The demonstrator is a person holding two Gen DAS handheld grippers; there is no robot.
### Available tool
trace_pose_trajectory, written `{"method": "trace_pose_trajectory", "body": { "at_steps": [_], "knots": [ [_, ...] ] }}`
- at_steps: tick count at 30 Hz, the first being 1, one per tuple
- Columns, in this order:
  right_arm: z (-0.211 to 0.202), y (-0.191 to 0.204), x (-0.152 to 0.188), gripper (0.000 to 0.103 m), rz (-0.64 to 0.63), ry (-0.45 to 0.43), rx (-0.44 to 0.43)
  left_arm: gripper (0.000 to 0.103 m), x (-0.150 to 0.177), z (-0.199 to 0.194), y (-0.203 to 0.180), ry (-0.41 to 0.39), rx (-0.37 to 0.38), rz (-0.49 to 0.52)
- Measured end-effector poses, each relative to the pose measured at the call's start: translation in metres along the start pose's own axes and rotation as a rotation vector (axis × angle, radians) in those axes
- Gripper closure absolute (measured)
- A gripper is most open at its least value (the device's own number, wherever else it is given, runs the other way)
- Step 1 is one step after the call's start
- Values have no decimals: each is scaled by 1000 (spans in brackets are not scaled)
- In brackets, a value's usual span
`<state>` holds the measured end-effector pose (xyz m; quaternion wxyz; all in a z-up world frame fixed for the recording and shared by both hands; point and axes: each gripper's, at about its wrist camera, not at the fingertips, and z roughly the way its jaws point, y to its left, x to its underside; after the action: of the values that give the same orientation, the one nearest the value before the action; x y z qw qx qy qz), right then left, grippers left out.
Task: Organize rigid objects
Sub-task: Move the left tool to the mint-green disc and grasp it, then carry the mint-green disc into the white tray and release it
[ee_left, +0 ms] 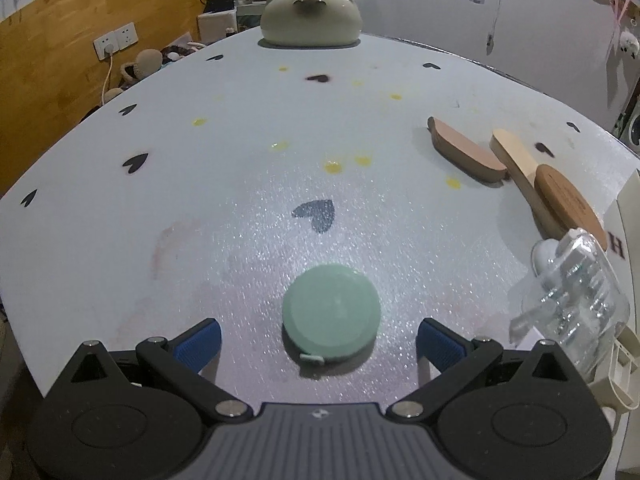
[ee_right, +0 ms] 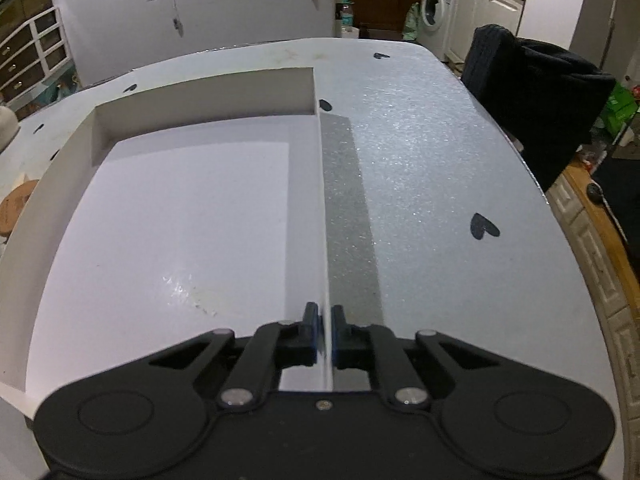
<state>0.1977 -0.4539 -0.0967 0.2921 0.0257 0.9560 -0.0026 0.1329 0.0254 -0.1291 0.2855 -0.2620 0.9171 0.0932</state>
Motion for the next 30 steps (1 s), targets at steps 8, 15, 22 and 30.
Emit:
{"method": "trace_pose_trajectory", "body": {
  "at_steps": [8,15,22,30],
  "knots": [
    [1,-1,-2,96,-4,17,3,2,-3,1,3,5,11,12],
    [1,-1,-3,96,-4,20,-2,48,-1,-10,-3,-49,22,23],
    [2,-1,-3,97,-14,21,-6,53,-2,-18,-2,-57,67,-17],
    [2,6,-1,96,-36,12,29,53,-27,-56,-47,-104,263,146]
  ]
}}
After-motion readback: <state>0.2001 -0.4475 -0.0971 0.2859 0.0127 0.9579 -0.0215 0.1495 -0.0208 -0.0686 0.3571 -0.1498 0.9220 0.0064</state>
